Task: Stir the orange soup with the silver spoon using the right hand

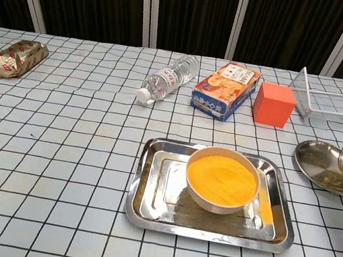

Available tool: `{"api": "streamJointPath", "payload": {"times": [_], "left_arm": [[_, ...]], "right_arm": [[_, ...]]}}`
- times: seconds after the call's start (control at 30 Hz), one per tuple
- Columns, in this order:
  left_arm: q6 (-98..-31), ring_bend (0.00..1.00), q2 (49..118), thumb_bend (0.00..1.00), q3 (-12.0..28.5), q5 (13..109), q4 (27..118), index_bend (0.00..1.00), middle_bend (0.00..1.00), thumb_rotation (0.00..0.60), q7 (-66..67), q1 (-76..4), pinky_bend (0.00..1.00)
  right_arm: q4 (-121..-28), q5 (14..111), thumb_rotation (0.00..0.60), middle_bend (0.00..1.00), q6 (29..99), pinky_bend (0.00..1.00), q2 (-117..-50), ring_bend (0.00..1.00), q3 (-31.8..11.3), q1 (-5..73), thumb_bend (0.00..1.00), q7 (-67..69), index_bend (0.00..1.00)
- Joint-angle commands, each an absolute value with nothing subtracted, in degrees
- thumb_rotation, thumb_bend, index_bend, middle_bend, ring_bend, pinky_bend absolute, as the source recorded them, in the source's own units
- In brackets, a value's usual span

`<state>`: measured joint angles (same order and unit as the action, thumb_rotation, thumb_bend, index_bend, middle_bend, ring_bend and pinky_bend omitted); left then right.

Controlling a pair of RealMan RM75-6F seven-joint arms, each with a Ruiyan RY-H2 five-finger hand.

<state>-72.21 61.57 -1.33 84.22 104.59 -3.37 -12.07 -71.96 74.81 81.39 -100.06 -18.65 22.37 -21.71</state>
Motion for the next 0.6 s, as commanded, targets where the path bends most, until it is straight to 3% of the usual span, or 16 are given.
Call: {"api": "streamJointPath", "payload": {"times": [0.03,0.6], "left_arm": [[-72.3,0.0,61.5,0.03,-1.4,84.3,104.6,0.0,0.0,0.6,-3.5,-12.0,0.0],[-72.0,0.0,61.5,0.03,-1.3,84.0,104.6,0.0,0.0,0.6,-3.7,-12.1,0.0]], "right_arm": [[-66.6,73.5,0.6,0.74,79.8,0.48,-102.3,0.58,-17.9,22.9,0.78,-20.4,0.97],[-54.9,70.0,0.6,0.74,75.6,0.48,-107.4,0.57,-20.1,26.8,0.78,-16.0,0.96]]}}
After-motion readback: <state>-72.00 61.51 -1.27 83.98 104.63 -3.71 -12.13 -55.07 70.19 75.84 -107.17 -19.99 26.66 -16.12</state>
